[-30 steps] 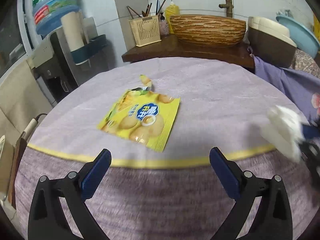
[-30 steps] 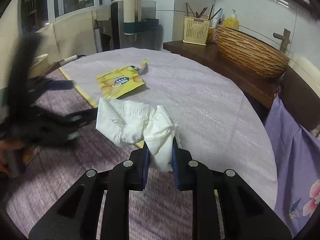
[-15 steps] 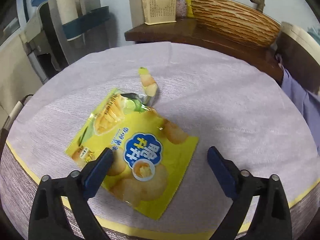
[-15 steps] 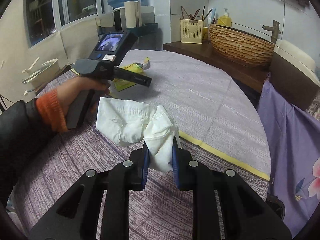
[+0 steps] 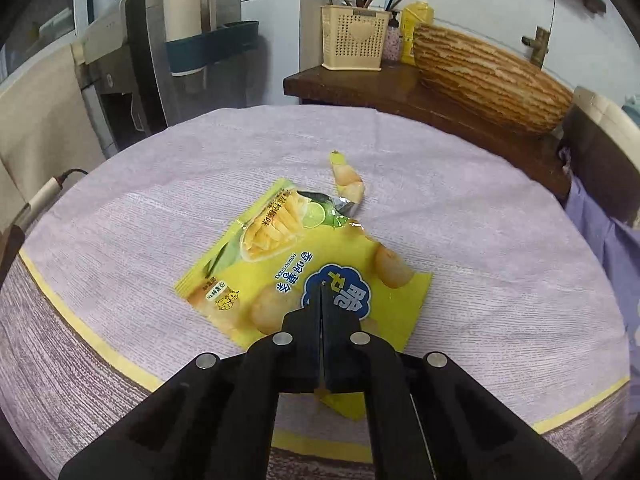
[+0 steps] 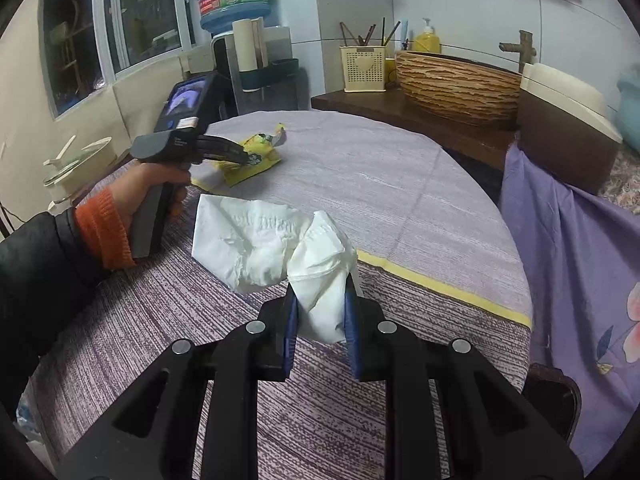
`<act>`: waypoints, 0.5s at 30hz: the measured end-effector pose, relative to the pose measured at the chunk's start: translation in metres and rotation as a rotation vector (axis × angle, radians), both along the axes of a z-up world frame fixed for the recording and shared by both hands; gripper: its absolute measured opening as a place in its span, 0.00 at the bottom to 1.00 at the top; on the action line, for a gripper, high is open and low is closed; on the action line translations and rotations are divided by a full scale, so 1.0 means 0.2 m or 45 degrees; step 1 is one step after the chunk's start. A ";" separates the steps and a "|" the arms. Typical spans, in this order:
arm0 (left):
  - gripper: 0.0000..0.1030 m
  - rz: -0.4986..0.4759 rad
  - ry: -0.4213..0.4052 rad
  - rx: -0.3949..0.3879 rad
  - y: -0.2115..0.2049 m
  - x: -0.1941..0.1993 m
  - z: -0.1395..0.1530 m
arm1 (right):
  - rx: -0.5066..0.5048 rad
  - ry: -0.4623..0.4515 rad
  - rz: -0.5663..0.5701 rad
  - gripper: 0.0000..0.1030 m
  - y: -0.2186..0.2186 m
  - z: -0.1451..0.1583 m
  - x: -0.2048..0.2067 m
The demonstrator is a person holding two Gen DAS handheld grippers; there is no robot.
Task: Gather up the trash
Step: 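Grasp the yellow chip bag with the left tool, then lift the yellow chip bag with the left tool while the right tool carries the towel toward the bin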
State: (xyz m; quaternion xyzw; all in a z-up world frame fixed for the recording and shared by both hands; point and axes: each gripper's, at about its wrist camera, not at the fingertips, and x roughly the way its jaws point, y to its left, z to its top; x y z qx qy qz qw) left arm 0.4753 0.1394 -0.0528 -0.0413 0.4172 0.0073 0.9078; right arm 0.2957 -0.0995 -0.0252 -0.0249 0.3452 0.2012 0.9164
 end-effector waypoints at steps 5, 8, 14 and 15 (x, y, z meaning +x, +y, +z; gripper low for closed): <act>0.64 -0.015 -0.093 -0.008 0.00 -0.01 0.08 | -0.004 0.013 -0.024 0.20 -0.03 -0.02 0.01; 0.72 -0.051 -0.173 0.052 -0.07 0.01 0.14 | -0.003 0.019 -0.025 0.20 -0.04 -0.03 0.01; 0.72 -0.062 -0.057 0.215 -0.22 0.27 0.09 | -0.005 0.000 -0.029 0.20 -0.04 0.01 -0.02; 0.72 -0.060 -0.027 0.209 -0.22 0.31 0.07 | -0.002 -0.002 -0.033 0.20 -0.05 0.01 -0.03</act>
